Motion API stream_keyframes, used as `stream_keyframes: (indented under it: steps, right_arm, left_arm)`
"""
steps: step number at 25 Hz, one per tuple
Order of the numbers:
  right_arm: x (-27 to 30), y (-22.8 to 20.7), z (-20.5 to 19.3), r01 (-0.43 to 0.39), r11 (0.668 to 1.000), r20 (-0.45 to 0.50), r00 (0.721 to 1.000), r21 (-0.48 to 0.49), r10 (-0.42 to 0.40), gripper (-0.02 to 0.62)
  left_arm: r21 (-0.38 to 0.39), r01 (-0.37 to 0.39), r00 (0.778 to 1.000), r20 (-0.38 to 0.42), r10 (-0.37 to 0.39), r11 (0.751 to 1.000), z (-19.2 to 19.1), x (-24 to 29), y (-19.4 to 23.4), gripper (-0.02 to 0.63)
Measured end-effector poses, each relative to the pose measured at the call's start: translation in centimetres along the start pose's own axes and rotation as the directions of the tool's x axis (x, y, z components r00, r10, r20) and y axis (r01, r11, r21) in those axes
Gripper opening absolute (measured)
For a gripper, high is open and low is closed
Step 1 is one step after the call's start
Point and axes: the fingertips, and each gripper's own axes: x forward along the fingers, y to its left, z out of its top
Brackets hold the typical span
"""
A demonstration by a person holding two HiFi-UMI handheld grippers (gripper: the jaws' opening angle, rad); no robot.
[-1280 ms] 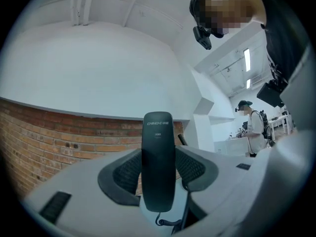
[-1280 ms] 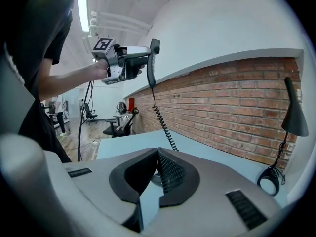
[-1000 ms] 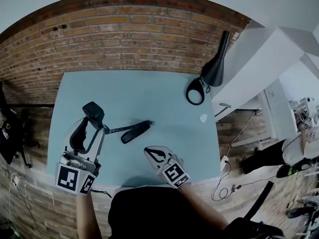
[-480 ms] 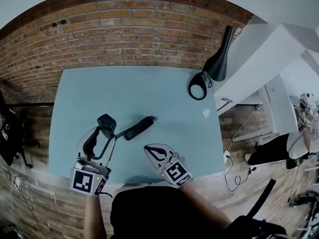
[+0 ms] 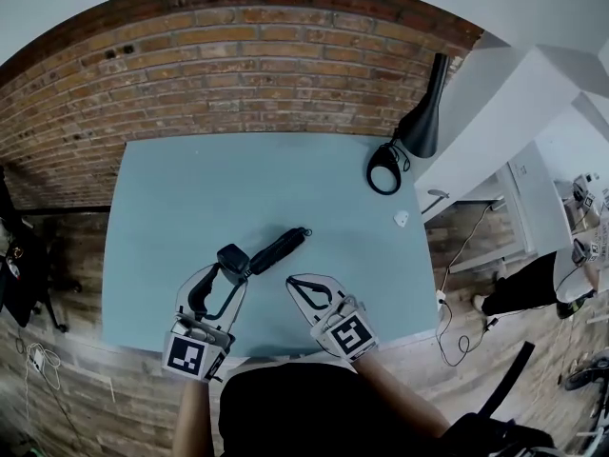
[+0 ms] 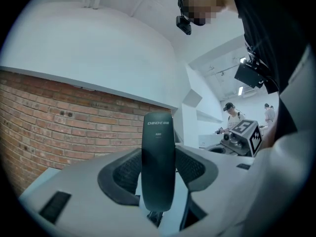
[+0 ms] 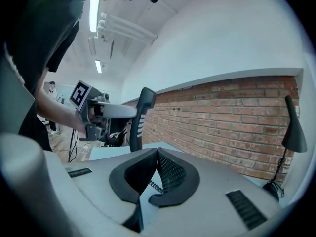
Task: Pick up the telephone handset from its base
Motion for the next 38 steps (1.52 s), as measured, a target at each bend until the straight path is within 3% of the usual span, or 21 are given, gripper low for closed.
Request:
stream_keyframes:
  steps: [4,12,17,38]
  right_arm:
    - [0.9,0.0,1.8,0.021,1.0,0.064,0.998,0.004,-0.021,0.026]
    - [2.4,-0.7,0.1,0.111,0.993,0.037,0.993,0.038,-0.113,0.026]
    - [2.0,-0.7,0.6,0.082,0.995,0.073,0.994,-0.052,-0.078,0.026]
    - [3.3,0.5,-1.6,0.058,0.998,0.06,0.997,-0.008,-0.057,0.026]
  left_arm:
    - [-0.009,0.025,1.0,0.013,-0.024,1.0,-0.9,-0.4,0.3,0.239]
    - [-0.049,0.114,0.993,0.034,-0.113,0.992,-2.5,-1.4,0.5,0.239]
    - [-0.033,0.121,0.992,0.033,-0.12,0.992,-3.6,-1.0,-0.3,0.239]
    - [-0.124,0.15,0.988,-0.02,-0.154,0.981,-8.5,0.0,-0.2,0.239]
